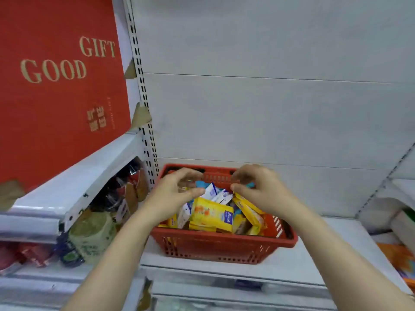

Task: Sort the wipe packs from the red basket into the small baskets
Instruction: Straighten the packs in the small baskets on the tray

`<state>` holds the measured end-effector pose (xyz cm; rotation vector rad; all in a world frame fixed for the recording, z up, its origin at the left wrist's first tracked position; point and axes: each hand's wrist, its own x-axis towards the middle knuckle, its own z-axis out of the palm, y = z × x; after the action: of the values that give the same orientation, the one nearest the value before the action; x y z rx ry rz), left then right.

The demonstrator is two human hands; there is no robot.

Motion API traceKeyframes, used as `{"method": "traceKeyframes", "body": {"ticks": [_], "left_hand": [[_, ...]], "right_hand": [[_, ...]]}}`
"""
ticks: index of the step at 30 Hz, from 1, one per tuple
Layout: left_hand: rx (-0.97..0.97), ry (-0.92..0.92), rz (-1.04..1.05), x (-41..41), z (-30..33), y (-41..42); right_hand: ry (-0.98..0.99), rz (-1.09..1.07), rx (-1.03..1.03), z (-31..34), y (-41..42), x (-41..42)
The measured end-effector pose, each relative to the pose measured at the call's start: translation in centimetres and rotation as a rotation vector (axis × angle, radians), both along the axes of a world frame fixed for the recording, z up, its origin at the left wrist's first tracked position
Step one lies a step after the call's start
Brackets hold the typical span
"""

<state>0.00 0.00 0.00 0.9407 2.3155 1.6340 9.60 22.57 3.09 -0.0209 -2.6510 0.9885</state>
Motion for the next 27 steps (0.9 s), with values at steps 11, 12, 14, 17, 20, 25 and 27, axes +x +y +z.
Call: {"method": "traceKeyframes", "body": {"ticks": [11, 12, 14, 17, 20, 25, 27], "left_hand": [[-0.405, -0.132, 0.005, -2.3, -9.9, 1.1], [-0.401, -0.135, -0.006, -2.5, -9.9, 1.1], [-0.425, -0.141, -0.019, -3.1, -10.0, 1.2], [-0.477, -0.2, -0.022, -3.8, -10.4, 1.4], [-0.538, -0.22, -0.01, -4.5, -10.5, 1.8], [-0.876, -0.053, -0.017, -5.2, -9.6, 4.4], [-1.062, -0.045, -0.136, -5.2, -9.7, 5.6]], "right_hand": [[-0.634, -0.059, 0.173, -15.1, 0.5, -9.8], [-0.656, -0.057, 0.215, -15.6, 0.3, -10.1], [-0.679, -0.075, 0.332, -16.2, 0.2, -10.1], [-0.649, -0.138, 0.288, -16.4, 1.3, -9.4], [-0.533, -0.219, -0.028, -15.4, 3.3, -7.8], [-0.296, -0.364, -0.626, -13.2, 4.7, -5.5], [-0.274, -0.38, -0.714, -12.7, 4.6, -4.7]]}}
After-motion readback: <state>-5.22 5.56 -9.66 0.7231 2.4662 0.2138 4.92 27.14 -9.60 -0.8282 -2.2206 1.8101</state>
